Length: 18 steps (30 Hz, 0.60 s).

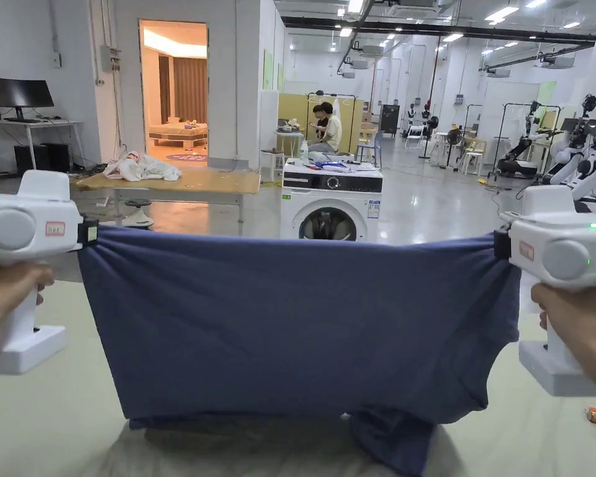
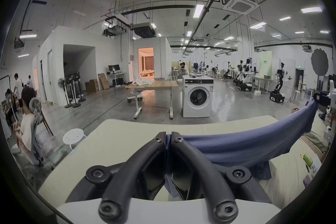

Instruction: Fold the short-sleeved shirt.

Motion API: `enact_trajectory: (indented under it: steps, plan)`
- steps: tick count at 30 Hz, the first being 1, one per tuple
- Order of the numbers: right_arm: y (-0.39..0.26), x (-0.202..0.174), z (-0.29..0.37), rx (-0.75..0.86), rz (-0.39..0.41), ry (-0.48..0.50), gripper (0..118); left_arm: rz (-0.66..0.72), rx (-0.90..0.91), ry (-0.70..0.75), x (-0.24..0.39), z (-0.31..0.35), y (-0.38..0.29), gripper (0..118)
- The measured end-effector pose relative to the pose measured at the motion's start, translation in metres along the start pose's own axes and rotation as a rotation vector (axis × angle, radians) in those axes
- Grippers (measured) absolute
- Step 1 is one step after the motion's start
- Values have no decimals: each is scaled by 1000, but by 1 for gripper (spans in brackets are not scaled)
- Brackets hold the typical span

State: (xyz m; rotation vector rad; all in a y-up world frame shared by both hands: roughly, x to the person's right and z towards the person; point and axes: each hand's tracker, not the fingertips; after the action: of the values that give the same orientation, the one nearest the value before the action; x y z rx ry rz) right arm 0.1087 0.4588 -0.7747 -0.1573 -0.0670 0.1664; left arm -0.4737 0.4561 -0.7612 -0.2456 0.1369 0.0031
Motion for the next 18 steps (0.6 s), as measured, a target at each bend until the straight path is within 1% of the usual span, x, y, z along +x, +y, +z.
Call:
enact_trajectory:
  steps: [9,14,18]
  plan:
    - [-81,9,109,-76,28,26,2,62,-3,-46,-11,97,-84,0]
    - [-121,19,164,-103,40,36,2,44,-12,-59,-14,155,-128,0]
    - [-151,21,210,-131,28,47,2,51,-29,-64,-20,198,-163,0]
